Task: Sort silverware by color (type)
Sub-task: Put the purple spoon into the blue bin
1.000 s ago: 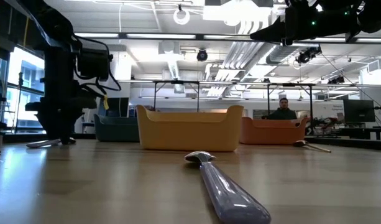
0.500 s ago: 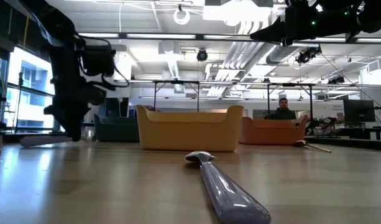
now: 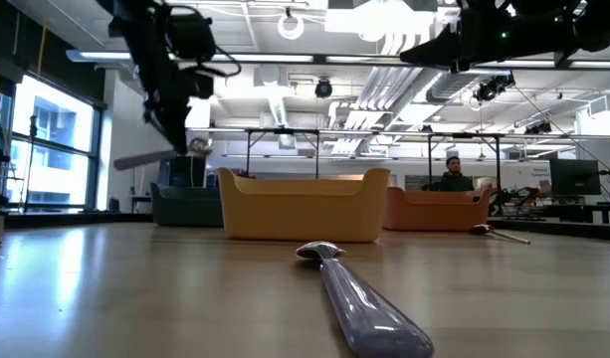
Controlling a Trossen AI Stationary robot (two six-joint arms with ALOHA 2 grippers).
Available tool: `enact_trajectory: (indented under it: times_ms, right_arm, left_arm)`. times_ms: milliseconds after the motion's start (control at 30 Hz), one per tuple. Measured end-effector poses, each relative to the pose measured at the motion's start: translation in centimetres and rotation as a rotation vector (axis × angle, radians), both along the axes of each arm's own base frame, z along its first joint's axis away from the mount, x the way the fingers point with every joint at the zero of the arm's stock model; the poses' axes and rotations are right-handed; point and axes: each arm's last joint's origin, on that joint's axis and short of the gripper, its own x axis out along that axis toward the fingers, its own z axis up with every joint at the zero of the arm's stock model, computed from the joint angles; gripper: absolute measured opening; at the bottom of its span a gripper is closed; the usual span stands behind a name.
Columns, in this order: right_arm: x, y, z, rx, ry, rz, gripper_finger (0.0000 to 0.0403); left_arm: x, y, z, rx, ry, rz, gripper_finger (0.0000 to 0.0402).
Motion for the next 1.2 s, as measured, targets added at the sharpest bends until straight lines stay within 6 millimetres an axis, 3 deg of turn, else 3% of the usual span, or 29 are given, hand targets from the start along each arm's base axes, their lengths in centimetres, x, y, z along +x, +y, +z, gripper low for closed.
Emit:
enact_trajectory:
  times_ms: [167, 300, 467, 667, 867, 1200]
  right_arm:
    - [0.1, 0.3, 0.0, -0.001, 0.0, 0.02, 0.0]
    - [0.2, 0.7, 0.0, 0.0, 0.001, 0.037, 0.0]
    - [0.4, 1.1, 0.0, -0.001, 0.002, 0.061, 0.0]
    - [0.4, 1.3, 0.0, -0.017, 0.01, 0.072, 0.0]
    - [0.4, 1.3, -0.1, -0.021, 0.012, 0.072, 0.0]
    - [0.4, 1.3, -0.1, -0.022, 0.013, 0.072, 0.0]
  left_arm:
    - [0.4, 3.1, 3.6, 0.105, 0.021, -0.076, 0.0]
    - [1.7, 6.3, 4.4, 0.163, 0.048, -0.147, 0.0]
    - [4.4, 9.7, 2.7, 0.17, 0.143, -0.305, 0.0]
    - [5.8, 11.6, -1.2, 0.108, 0.237, -0.482, 0.0]
    - [5.3, 13.7, -4.1, 0.058, 0.292, -0.537, 0.0]
    - [4.4, 15.6, -5.5, 0.036, 0.237, -0.56, 0.0]
